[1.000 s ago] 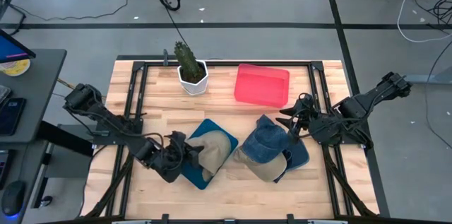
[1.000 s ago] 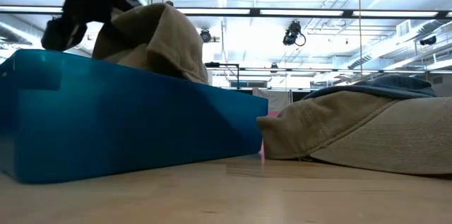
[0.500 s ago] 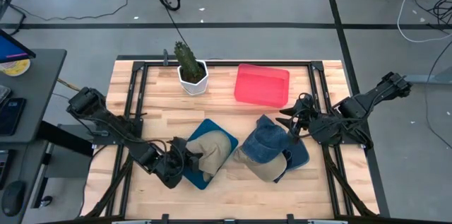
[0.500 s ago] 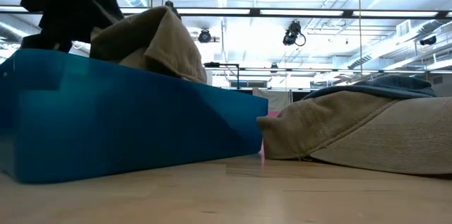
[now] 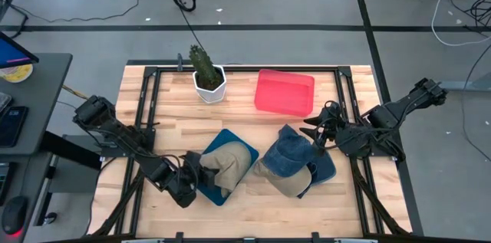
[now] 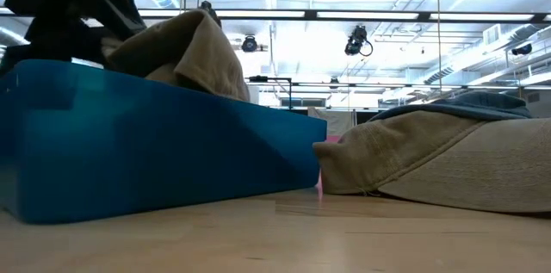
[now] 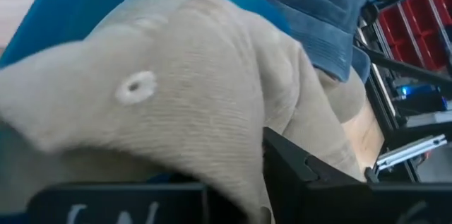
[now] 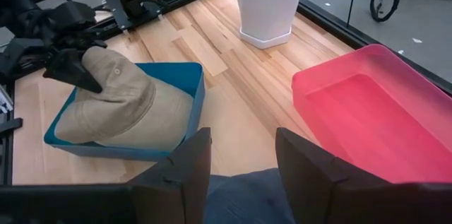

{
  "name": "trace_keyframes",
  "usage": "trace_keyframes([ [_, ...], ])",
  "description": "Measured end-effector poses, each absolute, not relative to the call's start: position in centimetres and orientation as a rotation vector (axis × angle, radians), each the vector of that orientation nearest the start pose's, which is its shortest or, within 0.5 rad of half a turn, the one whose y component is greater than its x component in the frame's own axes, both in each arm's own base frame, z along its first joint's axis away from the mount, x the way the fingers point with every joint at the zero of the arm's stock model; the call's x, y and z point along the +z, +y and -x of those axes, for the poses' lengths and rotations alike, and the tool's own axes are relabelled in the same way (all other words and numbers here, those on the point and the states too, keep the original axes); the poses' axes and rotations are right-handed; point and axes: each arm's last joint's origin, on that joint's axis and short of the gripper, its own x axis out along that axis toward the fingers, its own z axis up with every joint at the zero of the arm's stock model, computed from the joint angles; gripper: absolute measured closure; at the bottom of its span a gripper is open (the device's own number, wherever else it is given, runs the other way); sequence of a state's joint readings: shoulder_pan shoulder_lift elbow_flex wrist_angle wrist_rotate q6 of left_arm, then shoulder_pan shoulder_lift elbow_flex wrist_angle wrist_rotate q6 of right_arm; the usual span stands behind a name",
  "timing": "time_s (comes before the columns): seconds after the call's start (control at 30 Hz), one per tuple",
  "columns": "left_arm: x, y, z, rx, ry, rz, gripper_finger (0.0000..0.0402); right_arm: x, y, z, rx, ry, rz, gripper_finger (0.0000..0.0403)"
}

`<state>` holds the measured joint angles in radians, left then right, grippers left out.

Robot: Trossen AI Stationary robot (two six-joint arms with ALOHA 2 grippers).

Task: Pick & Place hat
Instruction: Put the brown cap into the blue bin

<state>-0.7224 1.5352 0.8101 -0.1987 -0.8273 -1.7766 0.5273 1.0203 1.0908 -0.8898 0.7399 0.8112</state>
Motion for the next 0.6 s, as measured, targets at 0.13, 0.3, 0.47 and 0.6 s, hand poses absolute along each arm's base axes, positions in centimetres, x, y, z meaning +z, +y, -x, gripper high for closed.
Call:
trace_keyframes([
  [0.13,17.85,-17.33,-22.73,0.613,0.365,1.122,0.0318,34.05,7.52,-16.79,-0.442,0.525,-0.293,0.0241],
  [0.3,17.75,-17.31,-22.68,0.626,0.383,1.168,0.0317,34.05,7.52,-16.79,-0.441,0.526,-0.290,0.0241],
  [0.47,17.60,-17.36,-22.63,0.625,0.438,1.204,0.0302,34.05,7.51,-16.79,-0.442,0.525,-0.289,0.0241],
  [0.6,17.62,-17.45,-22.64,0.627,0.452,1.249,0.0257,34.05,7.51,-16.79,-0.443,0.525,-0.289,0.0241],
])
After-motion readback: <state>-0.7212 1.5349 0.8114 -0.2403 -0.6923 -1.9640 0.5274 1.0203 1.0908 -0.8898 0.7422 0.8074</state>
